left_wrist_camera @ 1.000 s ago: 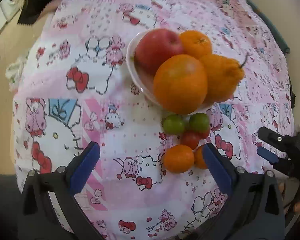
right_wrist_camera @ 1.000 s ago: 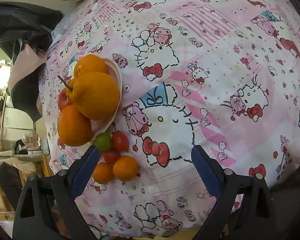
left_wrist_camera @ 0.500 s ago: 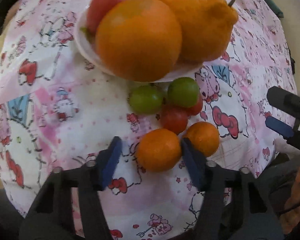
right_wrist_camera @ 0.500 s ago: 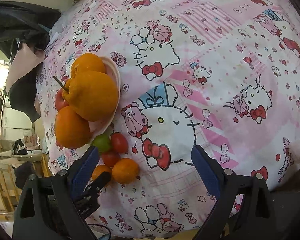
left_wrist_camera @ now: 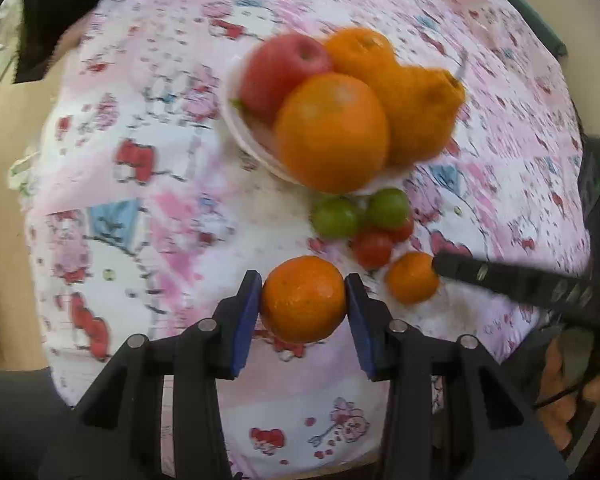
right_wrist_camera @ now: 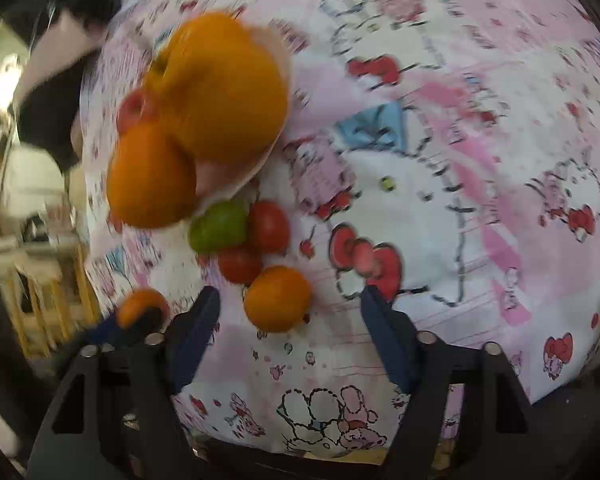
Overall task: Organize fruits
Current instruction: 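Grasp a small tangerine with the left tool while the right tool grasps another tangerine, then carry both tangerines onto the white plate and open both tools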
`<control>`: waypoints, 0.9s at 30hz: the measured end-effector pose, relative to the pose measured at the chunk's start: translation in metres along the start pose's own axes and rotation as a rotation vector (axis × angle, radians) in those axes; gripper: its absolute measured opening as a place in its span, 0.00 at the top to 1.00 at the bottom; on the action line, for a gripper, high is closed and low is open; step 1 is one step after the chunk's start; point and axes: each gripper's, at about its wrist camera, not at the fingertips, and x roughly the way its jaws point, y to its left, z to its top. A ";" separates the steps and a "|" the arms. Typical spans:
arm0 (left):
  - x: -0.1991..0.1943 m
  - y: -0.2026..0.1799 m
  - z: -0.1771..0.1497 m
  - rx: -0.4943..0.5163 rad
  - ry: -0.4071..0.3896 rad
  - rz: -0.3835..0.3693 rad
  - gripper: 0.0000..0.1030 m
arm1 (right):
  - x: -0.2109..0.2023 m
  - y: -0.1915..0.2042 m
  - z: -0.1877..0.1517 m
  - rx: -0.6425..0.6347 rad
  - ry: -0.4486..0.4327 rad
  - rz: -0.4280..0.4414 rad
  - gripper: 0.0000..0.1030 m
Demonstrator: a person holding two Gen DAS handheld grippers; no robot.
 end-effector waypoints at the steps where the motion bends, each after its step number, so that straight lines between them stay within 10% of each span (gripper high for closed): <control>1: -0.003 0.004 0.001 -0.011 -0.015 0.012 0.63 | 0.004 0.004 -0.001 -0.020 0.008 -0.013 0.33; 8: -0.009 0.029 0.008 -0.078 -0.050 0.056 0.63 | 0.030 0.036 -0.009 -0.207 0.031 -0.156 0.36; 12: -0.010 0.030 0.010 -0.091 -0.059 0.056 0.63 | 0.036 0.043 -0.014 -0.273 0.022 -0.219 0.55; 27: -0.016 0.030 0.013 -0.094 -0.093 0.079 0.63 | -0.028 0.027 -0.024 -0.226 -0.065 -0.029 0.56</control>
